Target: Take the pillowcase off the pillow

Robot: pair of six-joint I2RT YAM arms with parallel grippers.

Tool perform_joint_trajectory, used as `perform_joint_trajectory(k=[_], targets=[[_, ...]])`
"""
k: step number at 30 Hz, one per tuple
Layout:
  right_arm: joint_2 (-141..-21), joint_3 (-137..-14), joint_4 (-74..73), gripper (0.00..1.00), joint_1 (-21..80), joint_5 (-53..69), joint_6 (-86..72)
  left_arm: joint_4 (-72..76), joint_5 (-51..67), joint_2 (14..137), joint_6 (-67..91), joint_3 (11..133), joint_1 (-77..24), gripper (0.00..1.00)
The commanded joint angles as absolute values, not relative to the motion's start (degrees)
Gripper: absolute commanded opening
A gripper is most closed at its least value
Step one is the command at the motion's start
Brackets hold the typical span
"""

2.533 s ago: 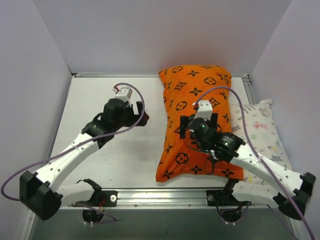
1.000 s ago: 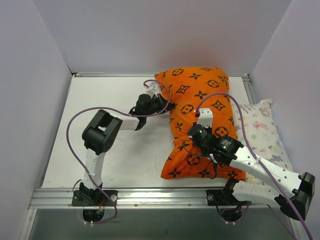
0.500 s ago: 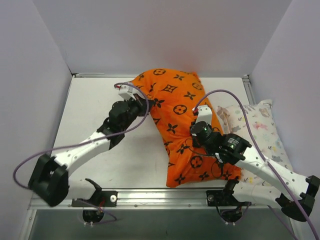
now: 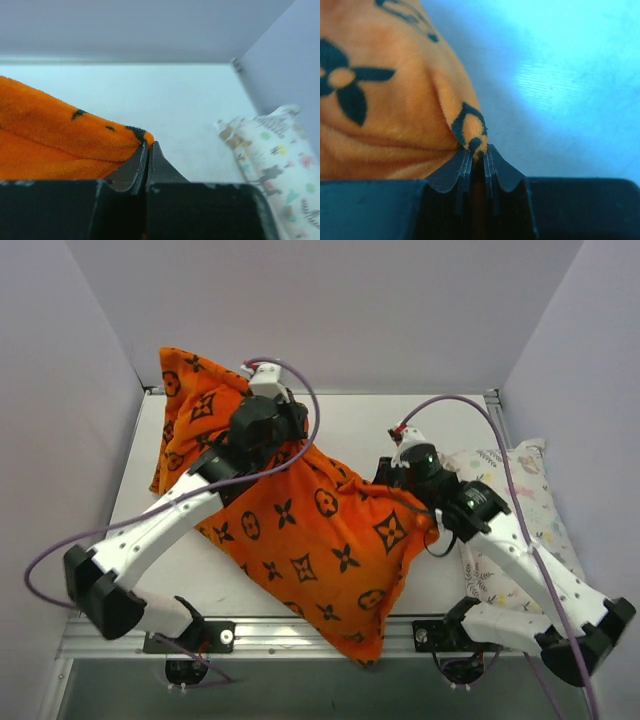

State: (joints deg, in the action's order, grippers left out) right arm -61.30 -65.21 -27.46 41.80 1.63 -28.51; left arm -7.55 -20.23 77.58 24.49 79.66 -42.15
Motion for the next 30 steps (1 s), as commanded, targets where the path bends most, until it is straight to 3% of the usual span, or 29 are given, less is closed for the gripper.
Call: perform_joint_trajectory(k=[1,3,5,6,8,9,11,12,16,17,22,30], targets=[[-69.57,-61.18,-18.47,0.0,31.14,11.03,-30.31,-12.04,-14.86,87.94,29.08,80.42,-41.14,0.0],[-76.33,-61.52,-16.44,0.04,25.59,12.65,-30.67,-12.04,-15.2,91.65,31.81,80.86,-41.22,0.0],[-79.79,-64.06,-17.05,0.18,23.83,12.83,-30.33,-10.12,-14.95,95.26,33.39,80.07,-41.13,0.0],[-81.11,-66.86,-17.4,0.4,22.43,12.4,-30.24,-9.06,-14.85,95.97,33.83,79.55,-41.13,0.0],[-81.56,-70.03,-19.76,0.64,21.8,8.71,-29.19,-6.34,-13.72,96.94,34.45,78.31,-40.35,0.0],[-81.48,-73.88,-20.73,0.79,21.36,7.83,-28.66,-5.81,-12.93,97.2,34.98,78.14,-39.82,0.06],[-81.3,-77.59,-23.45,0.86,20.75,6.51,-27.6,-4.4,-10.65,97.38,35.68,78.57,-38.59,0.22],[-80.6,-80.22,-24.25,0.91,20.31,5.72,-27.08,-4.05,-9.24,97.3,35.68,79.1,-37.8,0.43],[-77.96,-84.97,-27.59,0.98,19.69,1.06,-25.49,-4.57,-8.17,96.34,32.26,82.96,-37.0,0.75],[-77.52,-85.6,-28.9,0.98,19.6,1.23,-25.49,-4.74,-8.43,95.72,31.04,83.93,-36.83,0.77],[-70.41,-82.37,-30.15,1.0,24.94,0.37,-23.83,-8.43,-16.23,88.53,31.99,83.33,-31.75,0.83],[-57.75,-59.35,-27.43,1.0,51.92,-12.39,-30.58,-10.72,-28.56,78.31,35.15,72.43,-19.79,0.87]])
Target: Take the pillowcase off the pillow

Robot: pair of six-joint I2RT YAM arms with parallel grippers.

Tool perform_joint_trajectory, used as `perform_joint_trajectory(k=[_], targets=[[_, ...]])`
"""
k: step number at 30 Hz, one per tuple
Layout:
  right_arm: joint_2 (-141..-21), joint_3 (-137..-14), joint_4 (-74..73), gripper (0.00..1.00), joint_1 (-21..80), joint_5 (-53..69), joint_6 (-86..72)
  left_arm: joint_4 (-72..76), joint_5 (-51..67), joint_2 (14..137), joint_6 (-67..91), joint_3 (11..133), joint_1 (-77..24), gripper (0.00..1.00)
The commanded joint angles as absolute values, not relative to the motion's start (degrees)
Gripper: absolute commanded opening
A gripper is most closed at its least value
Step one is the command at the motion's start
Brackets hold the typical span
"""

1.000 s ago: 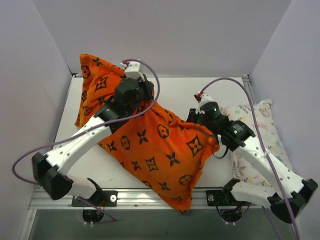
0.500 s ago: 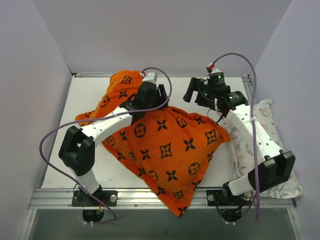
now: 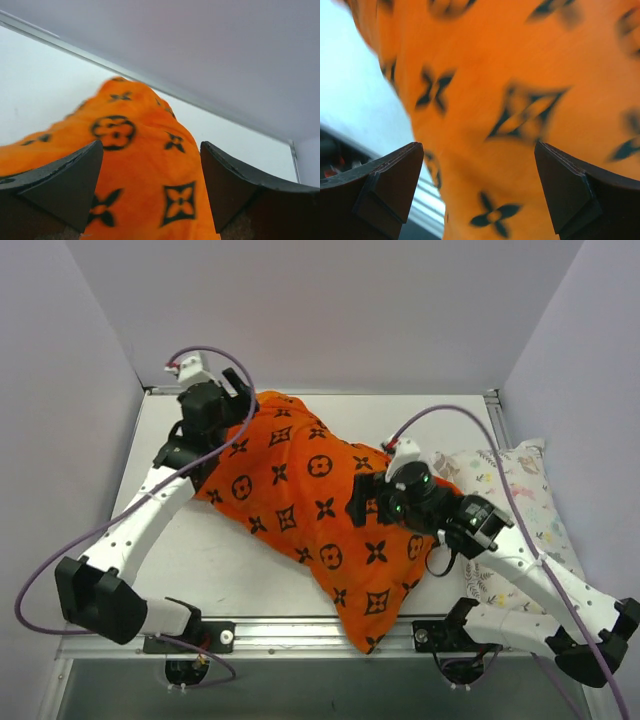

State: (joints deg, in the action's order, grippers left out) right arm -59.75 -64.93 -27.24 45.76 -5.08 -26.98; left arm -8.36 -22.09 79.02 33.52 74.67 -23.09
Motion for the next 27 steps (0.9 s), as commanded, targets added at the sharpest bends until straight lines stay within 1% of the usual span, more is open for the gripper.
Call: perform_joint_trajectory(k=[1,2,3,5,6,8,9,10,11,14,16,17,19,20,21,22,23,27], targets=[[-57.57,-57.85,-26.38,1.0,53.94,-13.0,-31.37,-11.16,-28.13,78.75,36.11,70.42,-17.6,0.87],[-57.74,-56.44,-26.19,1.0,55.44,-14.66,-32.51,-10.9,-27.34,79.71,38.3,69.27,-14.18,0.87],[-58.61,-54.08,-25.84,1.0,57.81,-15.63,-34.0,-9.94,-23.07,83.02,38.67,68.39,-12.32,0.87],[-60.11,-52.22,-25.14,1.0,58.36,-16.17,-35.15,-7.22,-19.26,87.69,38.15,68.64,-10.55,0.85],[-61.42,-51.51,-25.14,1.0,58.27,-16.61,-35.59,-6.95,-16.12,92.59,37.45,69.25,-10.37,0.84],[-62.84,-49.57,-24.61,1.0,57.75,-18.45,-35.86,-7.91,-13.29,96.23,37.79,69.88,-10.37,0.79],[-64.15,-49.14,-24.44,1.0,56.96,-18.46,-35.86,-7.48,-12.23,97.02,38.58,68.13,-10.46,0.77],[-64.86,-48.7,-24.0,1.0,54.52,-17.85,-35.51,-5.03,-10.56,96.77,39.63,65.94,-10.55,0.72],[-65.39,-48.43,-23.47,1.0,53.27,-17.67,-35.07,-3.44,-10.02,95.81,41.9,60.0,-10.72,0.69],[-67.58,-49.47,-22.06,0.99,47.04,-16.44,-32.88,2.1,-10.36,88.88,45.42,51.1,-12.74,0.53],[-70.3,-51.67,-21.45,0.98,43.7,-16.09,-31.56,2.37,-14.04,81.15,46.93,42.92,-17.46,0.52],[-71.53,-54.64,-21.01,0.98,41.16,-16.0,-30.25,2.63,-17.89,78.25,48.24,40.45,-19.75,0.52],[-76.45,-58.78,-21.0,0.97,39.21,-15.56,-28.75,1.85,-20.82,70.8,49.65,34.23,-23.97,0.52],[-78.12,-60.71,-21.01,0.97,37.37,-15.73,-27.17,1.24,-22.83,68.66,51.83,32.62,-28.17,0.52],[-81.7,-65.26,-20.92,0.97,36.74,-16.08,-26.38,1.23,-23.03,65.25,52.64,30.61,-30.04,0.52],[-83.57,-67.22,-21.35,0.97,35.78,-16.0,-25.67,2.19,-22.77,63.91,53.08,28.06,-31.97,0.52],[-85.24,-69.76,-21.53,0.97,34.81,-15.13,-25.14,1.76,-22.94,62.94,54.3,27.25,-34.86,0.52],[-92.44,-80.39,-23.02,0.97,31.29,-11.96,-22.69,-4.64,-24.6,56.63,55.63,25.32,-40.15,0.52]])
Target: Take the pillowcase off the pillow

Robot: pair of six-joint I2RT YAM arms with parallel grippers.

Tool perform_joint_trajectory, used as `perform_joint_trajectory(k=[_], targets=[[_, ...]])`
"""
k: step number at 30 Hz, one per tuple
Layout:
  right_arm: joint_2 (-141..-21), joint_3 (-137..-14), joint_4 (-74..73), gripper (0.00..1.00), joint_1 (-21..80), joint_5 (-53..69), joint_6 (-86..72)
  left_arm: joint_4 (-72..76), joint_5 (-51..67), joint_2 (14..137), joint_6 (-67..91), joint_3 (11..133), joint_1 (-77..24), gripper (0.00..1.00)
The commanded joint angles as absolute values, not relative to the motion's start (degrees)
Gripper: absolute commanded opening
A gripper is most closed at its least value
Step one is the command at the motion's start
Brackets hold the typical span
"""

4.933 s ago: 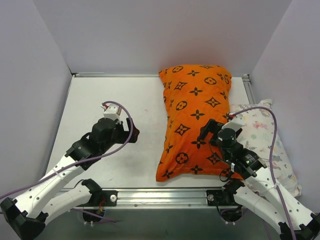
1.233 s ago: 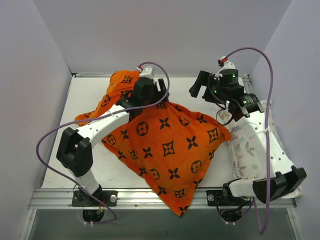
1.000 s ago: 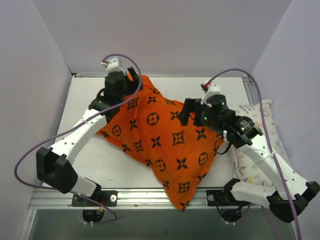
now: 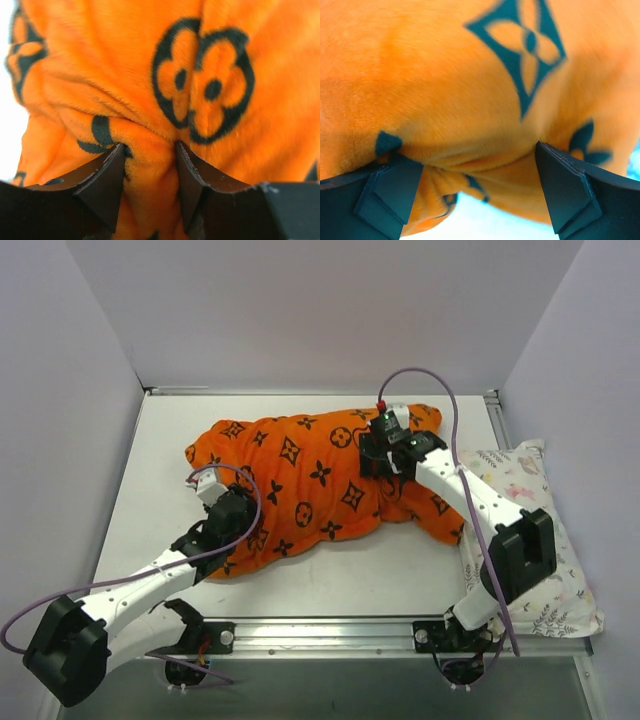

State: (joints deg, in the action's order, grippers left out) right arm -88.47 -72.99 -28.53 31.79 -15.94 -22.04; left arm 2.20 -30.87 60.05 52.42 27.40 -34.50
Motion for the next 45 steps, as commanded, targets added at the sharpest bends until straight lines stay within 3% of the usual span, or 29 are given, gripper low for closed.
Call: perform_joint_trajectory(k=[1,5,9,12,19,23,28,32,36,37,40,41,43,45], targets=[[-93.07,-81.81,-23.72,0.97,31.29,-12.21,-22.33,-5.35,-24.44,54.77,55.63,25.31,-40.51,0.52],[-92.47,-83.32,-24.26,0.96,31.64,-11.52,-21.8,-9.22,-22.94,45.11,52.92,25.92,-41.13,0.52],[-86.51,-81.57,-24.43,0.97,35.85,-15.8,-20.75,-19.38,-25.83,37.46,50.89,31.1,-41.05,0.69],[-81.85,-79.46,-24.35,0.99,42.78,-18.89,-19.43,-26.6,-31.36,34.82,51.59,35.14,-41.04,0.8],[-81.29,-76.29,-18.47,1.0,59.22,-21.45,-16.79,-32.34,-37.36,35.59,55.54,37.27,-38.24,0.86],[-87.95,-78.83,-16.88,1.0,65.82,-25.56,-13.8,-27.52,-28.33,37.96,53.27,36.21,-29.13,0.87],[-95.0,-83.4,-15.65,1.0,68.38,-26.01,-10.99,-16.19,-8.07,40.16,49.94,32.26,-19.17,0.87],[-100.0,-85.51,-14.94,1.0,69.08,-26.71,-10.2,-10.46,1.91,44.03,48.43,30.77,-16.26,0.87],[-103.79,-89.03,-15.99,1.0,69.96,-32.68,-9.84,-6.95,4.04,43.86,49.57,27.7,-16.26,0.86],[-104.41,-89.38,-16.78,1.0,69.96,-35.65,-10.02,-6.51,4.13,43.77,49.74,27.25,-16.17,0.83],[-105.12,-91.05,-18.98,0.95,69.96,-42.68,-11.33,-8.34,3.43,45.52,49.31,27.33,-15.82,0.48],[-104.6,-91.05,-19.07,0.91,69.53,-43.85,-11.42,-9.13,3.6,46.83,49.13,27.33,-15.39,0.28],[-103.89,-91.14,-19.42,0.85,68.73,-44.3,-11.6,-9.4,3.86,47.63,49.04,26.81,-14.94,0.11],[-103.1,-91.58,-20.21,0.65,66.98,-43.94,-12.21,-9.93,4.39,48.25,49.04,26.46,-14.24,0.0]])
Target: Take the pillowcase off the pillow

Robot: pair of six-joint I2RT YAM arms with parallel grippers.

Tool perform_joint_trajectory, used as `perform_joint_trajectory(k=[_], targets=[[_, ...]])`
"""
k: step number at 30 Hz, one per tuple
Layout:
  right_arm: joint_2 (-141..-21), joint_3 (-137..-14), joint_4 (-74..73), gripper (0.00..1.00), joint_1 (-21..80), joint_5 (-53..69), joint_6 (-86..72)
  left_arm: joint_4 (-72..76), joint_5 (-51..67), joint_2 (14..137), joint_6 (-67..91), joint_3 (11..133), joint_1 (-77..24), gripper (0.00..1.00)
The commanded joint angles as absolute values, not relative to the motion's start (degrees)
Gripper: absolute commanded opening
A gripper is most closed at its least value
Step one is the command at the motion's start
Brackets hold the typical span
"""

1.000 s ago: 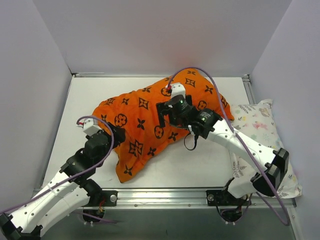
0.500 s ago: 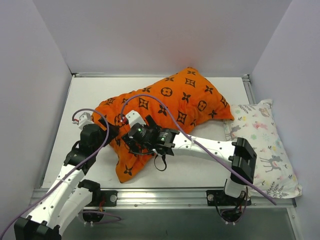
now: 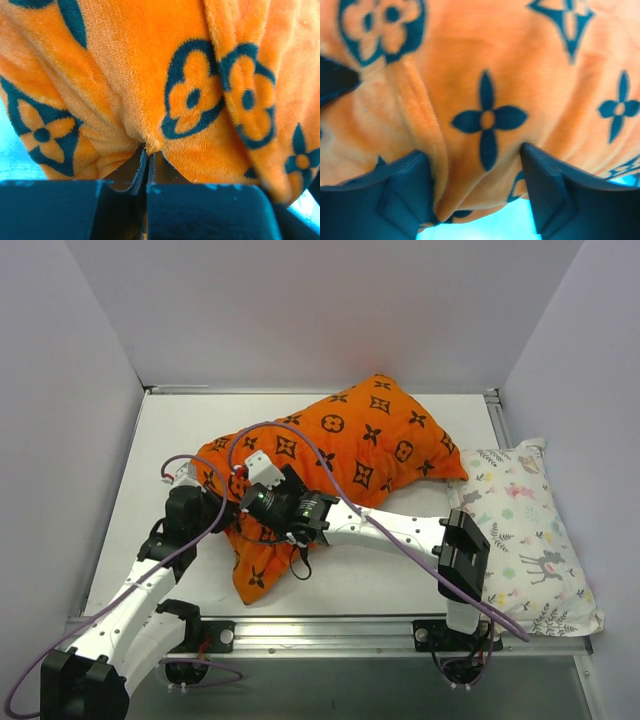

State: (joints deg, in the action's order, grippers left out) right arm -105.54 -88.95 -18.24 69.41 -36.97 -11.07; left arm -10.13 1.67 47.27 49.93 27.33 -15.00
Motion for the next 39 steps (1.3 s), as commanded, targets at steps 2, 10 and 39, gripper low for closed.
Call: perform_joint_trajectory(k=[2,10,39], targets=[[-102.31,-91.58,-20.74,0.4,65.84,-43.6,-12.65,-10.72,4.48,48.17,48.78,25.93,-13.71,0.0],[-100.46,-90.35,-24.68,0.0,55.66,-40.09,-17.48,-20.99,2.29,43.77,45.45,27.86,-9.86,0.0],[-94.84,-68.91,-3.27,0.0,43.51,-1.59,-31.81,-29.09,-1.64,44.11,38.58,48.51,-21.07,0.79]])
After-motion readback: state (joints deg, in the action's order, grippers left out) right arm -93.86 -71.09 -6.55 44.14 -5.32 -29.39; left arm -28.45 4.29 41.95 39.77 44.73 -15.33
